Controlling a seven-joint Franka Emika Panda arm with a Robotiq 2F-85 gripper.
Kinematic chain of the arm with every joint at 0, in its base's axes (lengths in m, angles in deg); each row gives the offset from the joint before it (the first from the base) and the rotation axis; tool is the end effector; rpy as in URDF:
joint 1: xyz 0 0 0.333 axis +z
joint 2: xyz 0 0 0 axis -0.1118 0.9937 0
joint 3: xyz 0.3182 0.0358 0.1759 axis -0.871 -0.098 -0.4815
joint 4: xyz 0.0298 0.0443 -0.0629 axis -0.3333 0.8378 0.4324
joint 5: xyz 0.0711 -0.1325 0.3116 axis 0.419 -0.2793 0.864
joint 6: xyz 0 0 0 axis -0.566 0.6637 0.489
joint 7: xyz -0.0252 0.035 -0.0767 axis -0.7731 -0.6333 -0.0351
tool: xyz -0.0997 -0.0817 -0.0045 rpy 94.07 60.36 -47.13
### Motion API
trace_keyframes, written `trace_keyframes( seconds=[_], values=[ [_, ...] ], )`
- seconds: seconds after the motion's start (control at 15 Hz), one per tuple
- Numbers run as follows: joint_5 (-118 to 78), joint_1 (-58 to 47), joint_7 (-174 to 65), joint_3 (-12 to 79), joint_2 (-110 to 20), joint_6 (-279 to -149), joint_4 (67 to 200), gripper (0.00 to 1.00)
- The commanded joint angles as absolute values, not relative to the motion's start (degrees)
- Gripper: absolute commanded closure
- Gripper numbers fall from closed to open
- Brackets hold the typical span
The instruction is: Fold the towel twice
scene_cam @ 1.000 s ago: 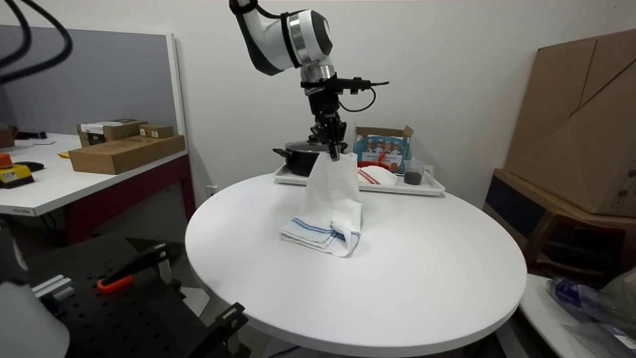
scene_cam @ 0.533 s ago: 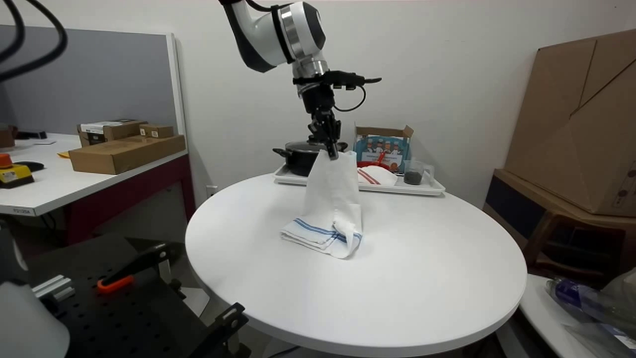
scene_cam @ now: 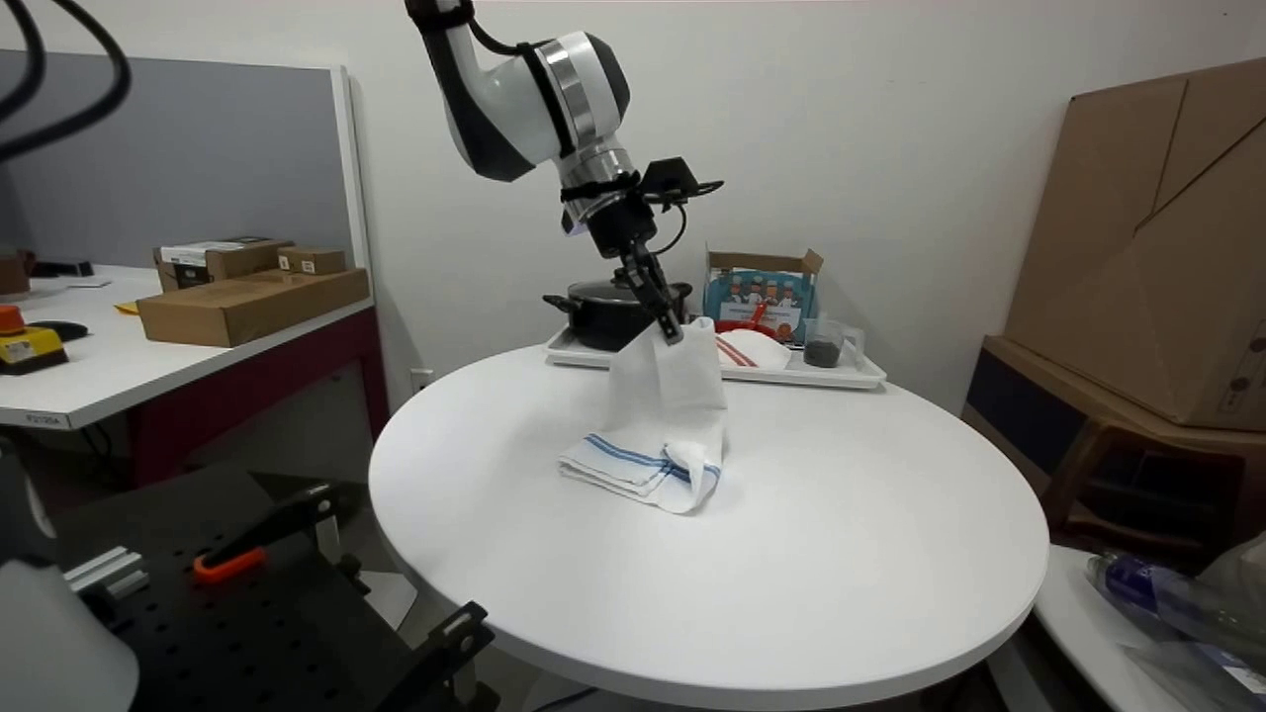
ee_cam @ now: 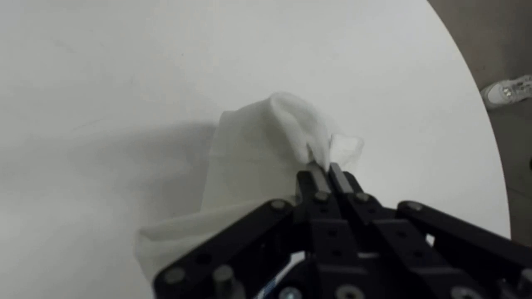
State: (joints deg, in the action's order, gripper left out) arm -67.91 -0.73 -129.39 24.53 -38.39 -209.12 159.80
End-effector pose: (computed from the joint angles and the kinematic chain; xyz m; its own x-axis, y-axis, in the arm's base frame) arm 0.5597 0.0688 0.2911 -0.4414 0.7104 -0.5482 0.8898 0.4254 -0.1652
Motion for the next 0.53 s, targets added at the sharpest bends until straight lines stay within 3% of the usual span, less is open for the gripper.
trace_keyframes(
  seconds=[0.0,0.47],
  values=[
    [-71.25,-1.82,-135.72,23.80,-40.20,-209.74,164.46,0.99],
    [-77.45,-0.84,-130.46,25.23,-39.81,-208.80,172.52,0.99]
  ],
)
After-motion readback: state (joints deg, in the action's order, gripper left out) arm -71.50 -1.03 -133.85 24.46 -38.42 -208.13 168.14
